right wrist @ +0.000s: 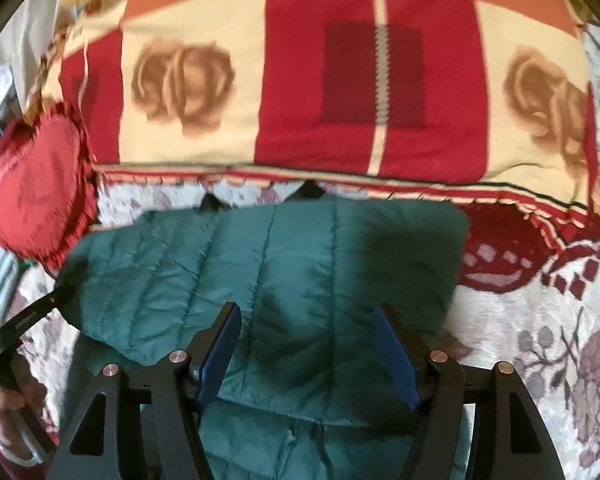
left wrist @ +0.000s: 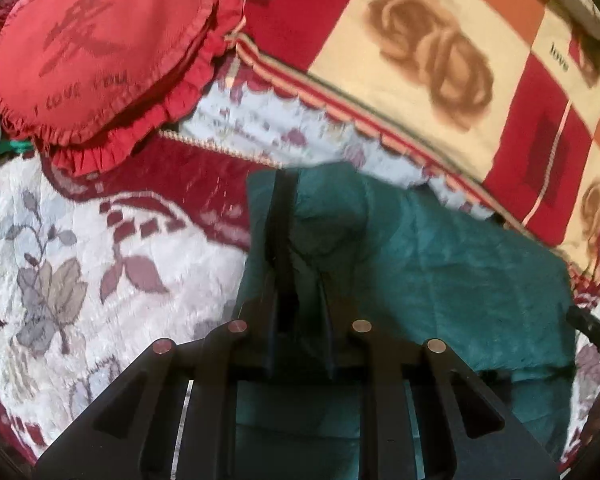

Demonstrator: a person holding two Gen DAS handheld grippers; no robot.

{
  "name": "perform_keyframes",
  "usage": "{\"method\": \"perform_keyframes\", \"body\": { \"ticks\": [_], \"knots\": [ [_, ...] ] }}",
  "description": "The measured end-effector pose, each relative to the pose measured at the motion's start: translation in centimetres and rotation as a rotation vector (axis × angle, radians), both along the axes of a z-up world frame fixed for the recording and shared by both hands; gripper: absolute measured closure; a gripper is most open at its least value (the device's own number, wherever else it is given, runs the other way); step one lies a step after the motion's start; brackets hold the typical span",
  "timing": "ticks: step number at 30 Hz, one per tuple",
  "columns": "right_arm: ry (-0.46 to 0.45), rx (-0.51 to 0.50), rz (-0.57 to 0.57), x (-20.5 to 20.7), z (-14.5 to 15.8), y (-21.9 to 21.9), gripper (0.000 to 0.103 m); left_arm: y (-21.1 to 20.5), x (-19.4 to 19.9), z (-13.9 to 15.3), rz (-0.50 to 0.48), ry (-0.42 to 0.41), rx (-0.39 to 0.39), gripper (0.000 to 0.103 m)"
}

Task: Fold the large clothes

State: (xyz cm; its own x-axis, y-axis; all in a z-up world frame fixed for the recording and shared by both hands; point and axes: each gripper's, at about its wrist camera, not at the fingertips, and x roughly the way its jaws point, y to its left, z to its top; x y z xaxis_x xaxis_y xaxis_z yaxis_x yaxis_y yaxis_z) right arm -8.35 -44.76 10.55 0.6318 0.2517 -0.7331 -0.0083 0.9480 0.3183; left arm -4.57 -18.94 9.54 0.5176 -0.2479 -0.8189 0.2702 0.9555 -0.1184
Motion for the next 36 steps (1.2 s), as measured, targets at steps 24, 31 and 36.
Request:
{"method": "perform_keyframes", "body": {
  "ticks": [24,31,36],
  "knots": [
    [-0.069,-0.014,-0.007,-3.1,1.6,1.9,0.036,-2.8,-5.0,5.1,-0.071,-0.191,0.064,0.052],
    [-0.064,-0.004,0.04,-1.2,0.9,5.1,0.032,-5.1,-3.9,3.1,-0.082,-0.178,0.082,0.033],
    [-0.04,-0.057,0.057,0.8,-0.9,7.3,0.032,-6.2,-1.9,-0.7,-0.078,-0.11,0.153,0.033]
  ]
}}
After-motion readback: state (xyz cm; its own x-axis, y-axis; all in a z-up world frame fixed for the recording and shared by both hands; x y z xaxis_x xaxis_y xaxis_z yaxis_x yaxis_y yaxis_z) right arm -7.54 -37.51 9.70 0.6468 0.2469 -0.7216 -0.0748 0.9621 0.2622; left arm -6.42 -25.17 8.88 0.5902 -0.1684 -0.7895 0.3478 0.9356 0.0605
